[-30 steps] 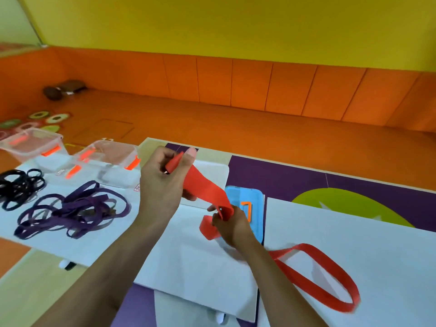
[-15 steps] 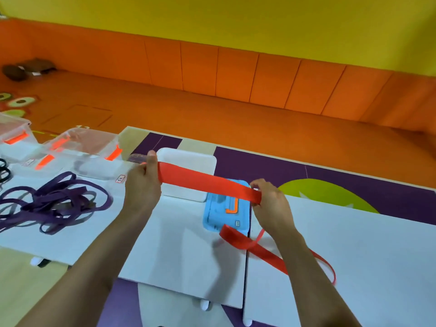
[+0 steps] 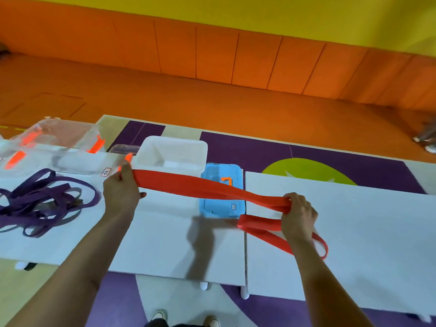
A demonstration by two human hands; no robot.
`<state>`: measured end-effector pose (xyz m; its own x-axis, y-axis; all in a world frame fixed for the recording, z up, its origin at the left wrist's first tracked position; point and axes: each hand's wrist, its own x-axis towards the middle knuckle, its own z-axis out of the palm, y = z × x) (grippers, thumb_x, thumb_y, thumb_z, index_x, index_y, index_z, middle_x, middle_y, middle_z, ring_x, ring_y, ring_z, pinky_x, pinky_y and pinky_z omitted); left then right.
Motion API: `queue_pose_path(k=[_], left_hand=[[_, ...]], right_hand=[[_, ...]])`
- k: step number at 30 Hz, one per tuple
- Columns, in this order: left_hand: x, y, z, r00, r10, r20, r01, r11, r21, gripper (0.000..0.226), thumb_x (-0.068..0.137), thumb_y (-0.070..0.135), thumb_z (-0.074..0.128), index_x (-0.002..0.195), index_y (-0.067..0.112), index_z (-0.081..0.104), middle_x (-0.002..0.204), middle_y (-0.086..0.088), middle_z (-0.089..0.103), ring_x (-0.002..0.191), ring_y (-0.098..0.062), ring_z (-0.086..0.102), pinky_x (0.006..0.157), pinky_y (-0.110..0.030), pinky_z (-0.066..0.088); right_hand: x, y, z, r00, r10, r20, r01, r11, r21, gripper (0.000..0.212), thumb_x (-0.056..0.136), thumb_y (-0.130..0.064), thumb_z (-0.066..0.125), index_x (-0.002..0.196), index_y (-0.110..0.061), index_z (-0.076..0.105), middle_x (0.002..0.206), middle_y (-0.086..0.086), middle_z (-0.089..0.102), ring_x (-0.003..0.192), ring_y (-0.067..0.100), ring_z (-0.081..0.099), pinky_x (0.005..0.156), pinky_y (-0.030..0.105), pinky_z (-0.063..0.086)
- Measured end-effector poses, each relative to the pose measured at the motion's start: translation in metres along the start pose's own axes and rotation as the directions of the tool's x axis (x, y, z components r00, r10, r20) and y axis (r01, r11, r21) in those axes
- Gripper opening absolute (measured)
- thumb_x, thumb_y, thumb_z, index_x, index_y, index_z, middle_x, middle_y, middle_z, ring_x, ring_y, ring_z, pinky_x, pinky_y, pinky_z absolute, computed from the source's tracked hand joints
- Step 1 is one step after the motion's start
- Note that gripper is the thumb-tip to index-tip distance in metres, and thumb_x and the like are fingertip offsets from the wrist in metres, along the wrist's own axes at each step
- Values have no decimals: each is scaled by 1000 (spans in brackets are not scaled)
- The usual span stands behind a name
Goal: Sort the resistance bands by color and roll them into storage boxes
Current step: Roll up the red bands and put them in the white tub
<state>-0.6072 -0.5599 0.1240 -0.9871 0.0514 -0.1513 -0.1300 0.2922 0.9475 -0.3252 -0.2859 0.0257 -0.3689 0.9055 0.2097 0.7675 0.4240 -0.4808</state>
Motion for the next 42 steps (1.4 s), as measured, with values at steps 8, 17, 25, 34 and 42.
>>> queue_pose_path(k=[8,17,25,34,42], left_hand=[[19,-33,-35,972,-168,161,150,982,118,75,106,59,24,106,-6,61,89,-36,59,55,-33,65,74,-50,60],[62,-33,-78,900,-178,399,195,981,-1,30,102,28,53,117,3,57,105,-22,65,61,-28,64,76,-48,62],[72,-23,-107,749,59,659,-139,988,69,9,102,7,55,106,0,52,102,-19,68,84,-29,76,71,-38,64],[74,-9,-123,701,184,689,-324,943,78,24,94,9,71,99,11,48,87,-6,71,72,-23,77,78,-39,62],[76,-19,-116,849,173,500,-220,975,37,35,87,1,74,109,9,49,91,-10,72,74,-28,74,75,-41,64]], right_hand=[[7,-26,10,944,66,323,47,943,-331,35,88,-20,56,120,-31,62,113,1,70,115,30,60,99,44,38],[-75,-66,66,778,13,629,204,940,-272,62,90,-37,67,144,-47,39,137,-6,62,124,24,61,100,44,49],[-100,-93,90,601,201,773,148,923,-355,73,90,-32,68,152,-42,31,163,-2,30,149,30,32,117,56,25],[-106,-192,91,612,-122,781,161,987,28,90,77,-30,76,153,-42,31,156,-8,37,142,20,38,117,47,34],[-143,-199,111,607,-73,791,29,997,70,36,81,-36,70,114,-31,57,113,-6,66,112,25,61,105,46,44]])
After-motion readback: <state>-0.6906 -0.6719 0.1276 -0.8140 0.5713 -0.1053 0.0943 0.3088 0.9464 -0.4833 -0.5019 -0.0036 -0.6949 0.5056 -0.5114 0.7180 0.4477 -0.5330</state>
